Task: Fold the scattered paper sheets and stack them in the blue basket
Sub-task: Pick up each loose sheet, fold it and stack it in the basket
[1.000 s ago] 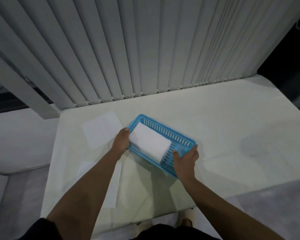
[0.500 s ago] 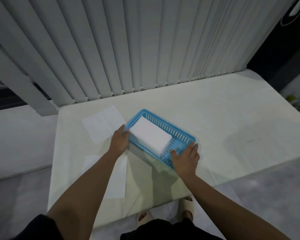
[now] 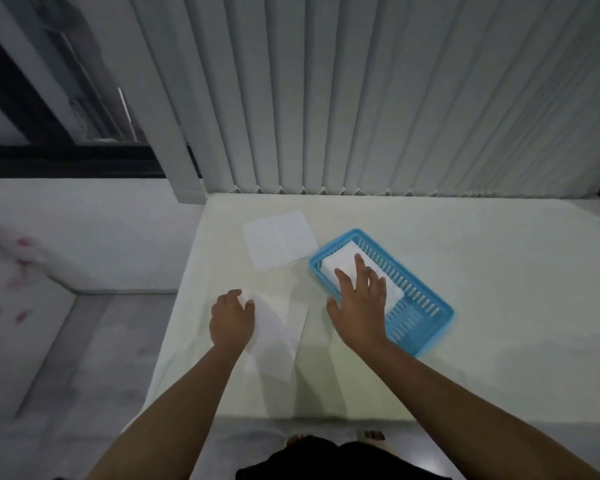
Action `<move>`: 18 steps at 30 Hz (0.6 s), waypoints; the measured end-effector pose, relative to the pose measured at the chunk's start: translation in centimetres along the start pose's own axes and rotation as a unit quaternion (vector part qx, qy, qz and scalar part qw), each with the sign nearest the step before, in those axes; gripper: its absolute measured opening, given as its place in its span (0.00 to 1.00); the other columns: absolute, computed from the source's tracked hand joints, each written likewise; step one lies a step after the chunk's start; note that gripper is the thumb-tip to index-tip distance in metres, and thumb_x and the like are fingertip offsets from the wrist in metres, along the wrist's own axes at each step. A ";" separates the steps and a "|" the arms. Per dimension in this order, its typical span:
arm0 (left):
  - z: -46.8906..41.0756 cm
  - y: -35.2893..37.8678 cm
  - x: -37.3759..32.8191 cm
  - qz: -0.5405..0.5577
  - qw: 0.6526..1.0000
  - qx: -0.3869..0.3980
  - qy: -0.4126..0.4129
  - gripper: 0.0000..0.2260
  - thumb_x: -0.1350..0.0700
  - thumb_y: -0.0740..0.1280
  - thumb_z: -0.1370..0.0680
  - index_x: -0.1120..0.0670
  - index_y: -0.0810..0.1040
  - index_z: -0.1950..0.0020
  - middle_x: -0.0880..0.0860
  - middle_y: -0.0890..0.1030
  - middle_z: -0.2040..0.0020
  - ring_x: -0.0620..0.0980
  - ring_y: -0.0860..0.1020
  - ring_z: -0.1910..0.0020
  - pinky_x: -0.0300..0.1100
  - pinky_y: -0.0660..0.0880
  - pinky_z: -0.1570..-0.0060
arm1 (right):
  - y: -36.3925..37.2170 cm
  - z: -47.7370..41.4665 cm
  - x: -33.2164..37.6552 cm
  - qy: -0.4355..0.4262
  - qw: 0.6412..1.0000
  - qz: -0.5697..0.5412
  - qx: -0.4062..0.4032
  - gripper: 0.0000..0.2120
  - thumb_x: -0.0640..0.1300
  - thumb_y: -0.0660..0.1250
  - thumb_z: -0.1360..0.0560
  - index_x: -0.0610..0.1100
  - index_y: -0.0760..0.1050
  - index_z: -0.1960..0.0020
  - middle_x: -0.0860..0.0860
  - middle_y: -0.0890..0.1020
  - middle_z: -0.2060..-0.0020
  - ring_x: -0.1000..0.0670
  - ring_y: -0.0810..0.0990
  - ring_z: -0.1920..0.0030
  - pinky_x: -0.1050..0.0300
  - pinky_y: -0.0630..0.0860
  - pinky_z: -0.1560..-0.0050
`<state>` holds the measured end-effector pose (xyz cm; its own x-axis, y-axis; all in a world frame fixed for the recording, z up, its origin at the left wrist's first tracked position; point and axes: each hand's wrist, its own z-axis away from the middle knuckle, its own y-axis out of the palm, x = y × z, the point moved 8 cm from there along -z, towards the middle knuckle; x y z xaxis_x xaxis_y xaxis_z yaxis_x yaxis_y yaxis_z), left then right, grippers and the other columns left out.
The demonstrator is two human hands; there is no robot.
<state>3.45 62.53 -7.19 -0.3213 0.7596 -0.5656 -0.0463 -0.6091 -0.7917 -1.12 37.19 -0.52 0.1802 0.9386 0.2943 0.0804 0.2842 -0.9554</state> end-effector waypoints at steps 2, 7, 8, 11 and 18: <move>0.7 -0.8 2.0 -0.021 0.999 -0.002 -0.025 0.19 0.51 0.63 0.22 0.54 0.69 0.32 0.58 0.73 0.34 0.59 0.69 0.33 0.53 0.69 0.38 | 1.3 -0.9 2.4 -0.057 0.997 0.029 0.037 0.27 0.51 0.60 0.23 0.49 0.61 0.26 0.46 0.50 0.22 0.40 0.51 0.24 0.42 0.41 0.25; 2.9 -1.7 5.7 -0.057 0.995 -0.007 -0.079 0.20 0.50 0.64 0.23 0.54 0.68 0.32 0.56 0.73 0.36 0.57 0.71 0.36 0.51 0.70 0.40 | 5.5 -2.6 8.0 -0.201 0.968 0.081 0.123 0.23 0.50 0.59 0.24 0.48 0.68 0.30 0.47 0.60 0.24 0.41 0.55 0.25 0.40 0.46 0.25; 3.2 -1.6 6.2 -0.055 0.995 -0.006 -0.086 0.20 0.50 0.64 0.23 0.53 0.68 0.32 0.55 0.72 0.37 0.57 0.72 0.37 0.51 0.71 0.41 | 6.7 -2.7 9.0 -0.227 0.957 0.095 0.152 0.23 0.51 0.58 0.23 0.49 0.67 0.29 0.48 0.59 0.24 0.42 0.54 0.24 0.42 0.45 0.25; 3.5 -1.4 7.3 -0.027 0.994 -0.014 -0.104 0.20 0.52 0.65 0.24 0.52 0.68 0.33 0.54 0.73 0.39 0.56 0.75 0.41 0.51 0.75 0.44 | 9.2 -3.1 11.5 -0.283 0.928 0.123 0.207 0.24 0.50 0.56 0.22 0.48 0.63 0.27 0.48 0.59 0.24 0.43 0.54 0.25 0.44 0.45 0.25; 3.2 -1.1 8.8 0.029 0.989 -0.018 -0.141 0.13 0.54 0.61 0.22 0.53 0.70 0.38 0.52 0.77 0.43 0.54 0.78 0.46 0.48 0.75 0.45 | 13.0 -3.8 15.7 -0.334 0.895 0.147 0.256 0.27 0.49 0.58 0.24 0.46 0.61 0.26 0.46 0.62 0.25 0.40 0.62 0.29 0.45 0.58 0.29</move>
<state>-2.31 69.16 -10.51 -0.5739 0.6269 -0.5268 0.0112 -0.6373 -0.7705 6.45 54.89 -8.19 -0.5203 0.8467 0.1107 -0.3644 -0.1029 -0.9255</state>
